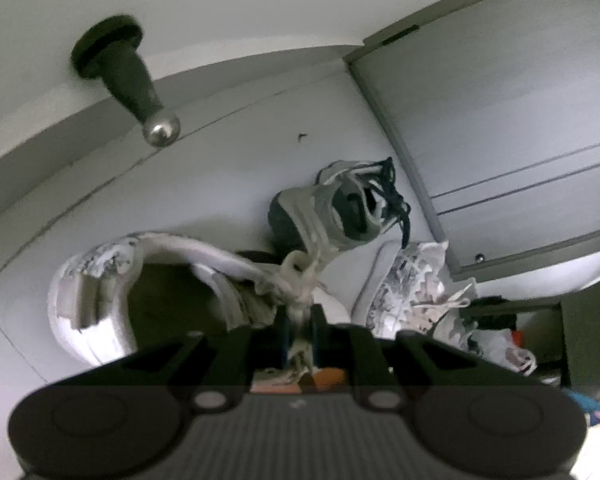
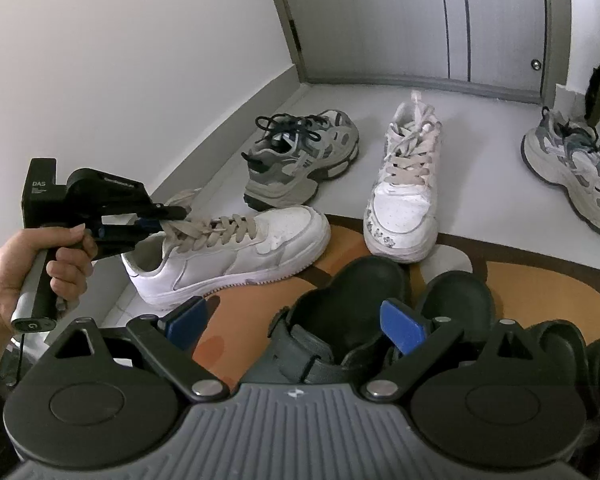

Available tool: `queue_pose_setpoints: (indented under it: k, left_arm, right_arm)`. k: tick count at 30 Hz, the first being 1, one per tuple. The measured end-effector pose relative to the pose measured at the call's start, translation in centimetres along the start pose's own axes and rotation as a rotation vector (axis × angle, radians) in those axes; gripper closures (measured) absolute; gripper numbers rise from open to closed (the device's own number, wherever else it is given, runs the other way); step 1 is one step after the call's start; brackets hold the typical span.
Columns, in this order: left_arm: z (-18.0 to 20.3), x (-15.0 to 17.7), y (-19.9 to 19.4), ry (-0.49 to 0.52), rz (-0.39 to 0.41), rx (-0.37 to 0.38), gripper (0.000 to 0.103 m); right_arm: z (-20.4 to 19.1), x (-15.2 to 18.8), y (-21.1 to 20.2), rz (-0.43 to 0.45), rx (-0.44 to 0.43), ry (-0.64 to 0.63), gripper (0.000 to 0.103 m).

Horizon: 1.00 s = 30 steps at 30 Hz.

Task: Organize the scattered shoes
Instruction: 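Close the left tool on the white sneaker's laces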

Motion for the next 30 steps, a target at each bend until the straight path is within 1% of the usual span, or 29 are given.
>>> queue_pose_setpoints:
  k: [1,3,5,7,9,10,11,13,15,18,22,24,25,26,30]
  left_arm:
    - [-0.1,0.0,0.1,-0.008,-0.002,0.001,0.089]
    - [-0.4,0.0,0.3,-0.023,-0.005,0.003,0.088]
    - [-0.6,-0.1,0.5,-0.039,-0.008,0.006,0.082]
    - [-0.8,-0.1,0.7,-0.055,-0.01,0.011,0.082]
    - [-1.0,-0.2,0.8,-0.073,-0.01,0.024,0.079]
    - [-1.0,-0.2,0.8,-0.08,-0.008,0.029,0.074]
    - [-1.1,-0.3,0.8,-0.084,-0.006,0.033,0.072]
    - [-1.1,-0.4,0.8,-0.095,0.003,0.048,0.07]
    - [-1.0,-0.5,0.7,-0.101,0.013,0.063,0.07]
    - [-0.9,-0.2,1.2,-0.096,-0.003,0.063,0.07]
    - [-0.6,0.0,1.9,-0.097,-0.015,0.07,0.072]
    - [-0.6,0.0,1.9,-0.092,-0.01,0.068,0.081]
    - [-0.6,0.0,1.9,-0.095,-0.005,0.075,0.09]
    - [-0.6,0.0,1.8,-0.097,-0.002,0.082,0.092]
    - [-0.1,-0.2,1.1,-0.084,0.019,0.117,0.092]
  right_arm:
    - [0.1,0.1,0.1,-0.004,0.002,0.001,0.007]
    - [0.2,0.2,0.2,-0.008,0.002,0.003,0.007]
    - [0.3,0.2,0.2,-0.01,0.001,0.005,0.007]
    - [0.2,0.2,0.3,-0.009,-0.003,0.005,0.007]
    - [0.2,0.1,0.3,-0.01,-0.005,0.004,0.007]
    - [0.3,0.1,0.3,-0.01,-0.005,0.003,0.007]
    - [0.3,0.1,0.3,-0.01,-0.005,0.004,0.007]
    - [0.4,0.2,0.3,-0.012,-0.006,0.006,0.007]
    - [0.4,0.3,0.4,-0.016,-0.007,0.007,0.007]
    - [0.5,0.5,0.5,-0.021,-0.006,0.008,0.007]
    - [0.6,0.6,0.7,-0.028,-0.004,0.009,0.007]
    - [0.6,0.7,0.7,-0.029,-0.004,0.008,0.007]
    - [0.6,0.7,0.7,-0.03,-0.003,0.006,0.007]
    - [0.5,0.7,0.7,-0.031,-0.003,0.005,0.007]
    - [0.2,0.6,0.6,-0.035,0.001,-0.005,0.007]
Point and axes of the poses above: each gripper's, at about its wrist camera, not at the fingertips, and y roughly the way its jaws point, z to its right, x to its underside, the point moved 7 cm from there along y, roughly the way its jaws point, and after that the axes turned 7 degrees about y, right-handed, at the moved point
